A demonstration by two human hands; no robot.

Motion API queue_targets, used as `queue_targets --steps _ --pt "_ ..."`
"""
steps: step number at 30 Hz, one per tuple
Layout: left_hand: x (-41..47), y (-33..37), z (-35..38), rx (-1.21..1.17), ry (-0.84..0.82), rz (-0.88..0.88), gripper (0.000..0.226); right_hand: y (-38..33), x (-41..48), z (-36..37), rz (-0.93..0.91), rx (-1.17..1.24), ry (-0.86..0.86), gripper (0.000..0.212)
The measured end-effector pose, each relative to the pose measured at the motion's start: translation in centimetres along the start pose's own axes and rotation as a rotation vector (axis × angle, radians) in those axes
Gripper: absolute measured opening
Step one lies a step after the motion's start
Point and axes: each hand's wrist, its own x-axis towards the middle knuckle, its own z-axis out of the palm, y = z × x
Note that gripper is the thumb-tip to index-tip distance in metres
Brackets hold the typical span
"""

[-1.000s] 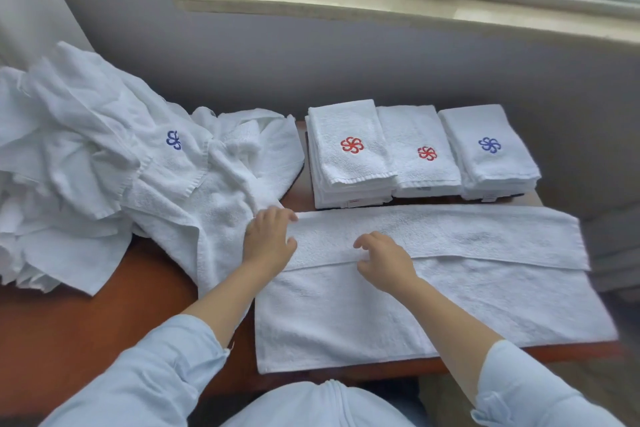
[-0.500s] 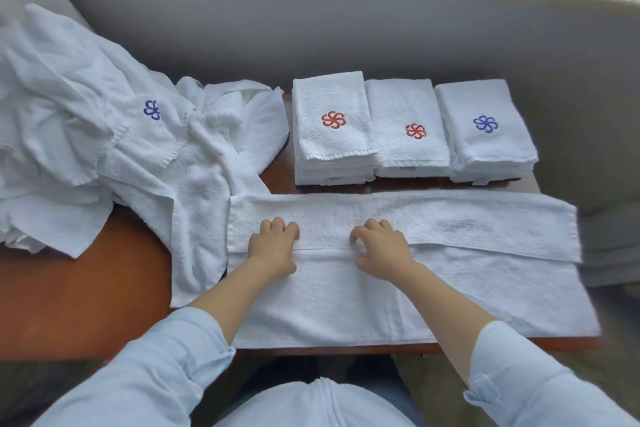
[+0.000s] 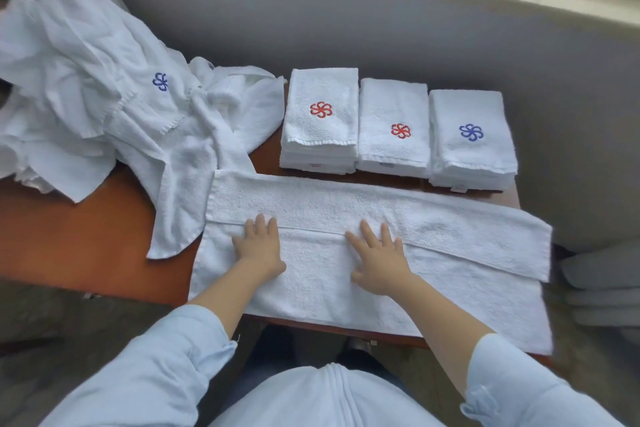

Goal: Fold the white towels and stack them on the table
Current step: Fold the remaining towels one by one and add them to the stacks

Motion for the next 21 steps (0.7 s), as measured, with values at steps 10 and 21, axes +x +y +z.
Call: queue_targets --steps 10,21 --pt "-3.8 1.1 4.9 -0.176 0.062 -0.005 0.087 0.5 -3.1 2.5 -0.341 0.011 0.143 0.067" --pt "-7.9 -2.7 9.6 -0.206 0.127 -0.035 0.101 -1.9 -5.6 7.2 -0.371 -0.191 0.133 0.086"
